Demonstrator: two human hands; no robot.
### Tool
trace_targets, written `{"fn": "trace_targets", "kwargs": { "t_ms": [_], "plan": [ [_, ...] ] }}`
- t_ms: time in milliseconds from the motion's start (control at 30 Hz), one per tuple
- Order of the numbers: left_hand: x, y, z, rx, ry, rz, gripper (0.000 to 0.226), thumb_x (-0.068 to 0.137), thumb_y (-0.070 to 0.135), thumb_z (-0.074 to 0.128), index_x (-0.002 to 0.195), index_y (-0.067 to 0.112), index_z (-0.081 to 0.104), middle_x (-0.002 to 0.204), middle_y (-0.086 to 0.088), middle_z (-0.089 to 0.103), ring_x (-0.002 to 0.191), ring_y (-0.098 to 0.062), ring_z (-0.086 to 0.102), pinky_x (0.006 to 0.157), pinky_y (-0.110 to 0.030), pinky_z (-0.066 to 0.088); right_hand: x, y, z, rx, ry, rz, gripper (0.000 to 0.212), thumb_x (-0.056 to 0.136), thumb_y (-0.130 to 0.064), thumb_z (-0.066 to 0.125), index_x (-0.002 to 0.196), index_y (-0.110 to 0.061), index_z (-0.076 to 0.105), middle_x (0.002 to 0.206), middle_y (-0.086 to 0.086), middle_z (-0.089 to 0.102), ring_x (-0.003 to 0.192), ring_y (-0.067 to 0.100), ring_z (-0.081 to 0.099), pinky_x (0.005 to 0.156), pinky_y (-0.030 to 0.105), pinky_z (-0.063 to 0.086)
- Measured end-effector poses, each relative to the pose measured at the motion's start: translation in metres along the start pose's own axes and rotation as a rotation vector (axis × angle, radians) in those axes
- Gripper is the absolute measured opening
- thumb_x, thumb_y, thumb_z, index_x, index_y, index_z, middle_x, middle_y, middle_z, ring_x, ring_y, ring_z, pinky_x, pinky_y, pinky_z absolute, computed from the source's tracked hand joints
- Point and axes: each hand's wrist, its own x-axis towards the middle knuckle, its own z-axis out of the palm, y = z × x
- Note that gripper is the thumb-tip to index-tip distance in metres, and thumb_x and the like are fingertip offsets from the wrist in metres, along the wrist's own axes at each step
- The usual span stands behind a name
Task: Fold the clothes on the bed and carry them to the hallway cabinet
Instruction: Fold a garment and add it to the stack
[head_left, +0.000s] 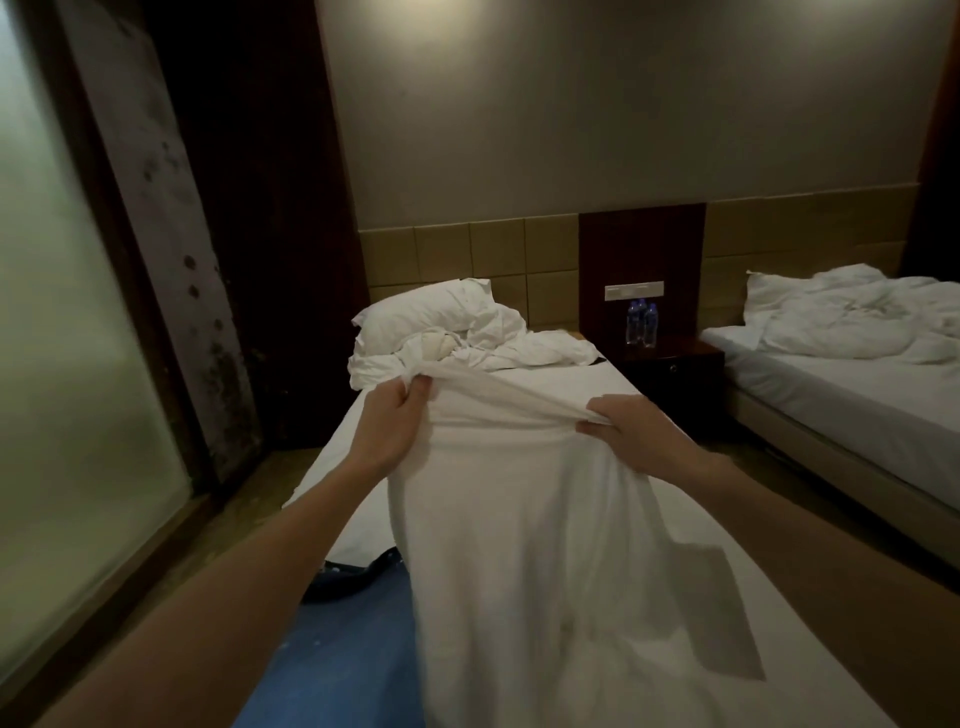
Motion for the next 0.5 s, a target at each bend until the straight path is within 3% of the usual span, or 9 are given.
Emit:
{"fn": "trace_targets", "kwargs": {
  "t_ms": [167,267,333,400,433,467,500],
  "plan": [
    [0.006,-0.016,0.002,0.024,0.087,-0.055,0.053,0.103,0.042,0.044,0.058,0.015,0.037,0.057,0.002,0.041,0.053,-0.013,0.038,0.056,-0.031,0.031,-0.002,0.012,0.021,0.106,-0.126,0.217,0.034,0.098,-0.04,0.055,0.083,-0.01,0.056,0.083,0.004,0.064,0.082,0.026,0.06,0.076,0.039,0.044],
    [0.007,-0.033,0.002,0.043,0.155,-0.107,0.053,0.103,0.039,0.044,0.056,0.016,0.038,0.057,0.001,0.042,0.053,-0.013,0.039,0.058,-0.032,0.031,-0.012,0.015,0.04,0.165,-0.201,0.248,0.031,0.094,-0.048,0.058,0.077,-0.023,0.06,0.078,-0.007,0.062,0.075,0.011,0.058,0.067,0.022,0.042],
    [0.004,-0.05,0.002,0.157,0.134,-0.115,0.047,0.103,0.037,0.044,0.061,0.015,0.045,0.06,-0.001,0.048,0.057,-0.018,0.046,0.061,-0.033,0.036,-0.014,0.012,0.049,0.214,-0.199,0.253,0.024,0.095,-0.042,0.059,0.084,-0.022,0.066,0.081,-0.009,0.062,0.08,0.012,0.059,0.065,0.011,0.037],
    [0.001,-0.068,0.006,0.34,-0.002,-0.161,0.022,0.099,0.034,0.049,0.097,0.014,0.059,0.085,-0.005,0.061,0.078,-0.024,0.059,0.072,-0.037,0.047,-0.01,0.006,0.056,0.251,-0.155,0.23,0.016,0.097,-0.031,0.06,0.088,-0.019,0.066,0.084,-0.007,0.061,0.083,0.012,0.058,0.067,0.008,0.036],
    [-0.002,-0.074,0.01,0.402,-0.094,-0.192,0.032,0.095,0.033,0.054,0.123,0.017,0.053,0.105,-0.007,0.062,0.094,-0.027,0.06,0.083,-0.04,0.049,-0.005,0.001,0.059,0.272,-0.132,0.208,0.012,0.097,-0.027,0.06,0.087,-0.021,0.065,0.086,-0.005,0.061,0.084,0.012,0.058,0.069,0.009,0.036],
    [-0.005,-0.081,0.016,0.424,-0.203,-0.195,0.056,0.091,0.032,0.06,0.141,0.019,0.041,0.125,-0.009,0.056,0.11,-0.028,0.057,0.093,-0.043,0.048,-0.001,-0.006,0.063,0.286,-0.117,0.179,0.012,0.096,-0.025,0.06,0.088,-0.018,0.066,0.088,0.0,0.061,0.086,0.015,0.058,0.072,0.013,0.037],
    [-0.008,-0.085,0.023,0.419,-0.306,-0.17,0.074,0.087,0.033,0.066,0.151,0.021,0.029,0.14,-0.01,0.046,0.124,-0.029,0.049,0.102,-0.045,0.044,0.004,-0.013,0.068,0.299,-0.109,0.149,0.014,0.096,-0.024,0.062,0.091,-0.013,0.069,0.09,0.004,0.06,0.087,0.018,0.058,0.073,0.014,0.037]
  ]
}}
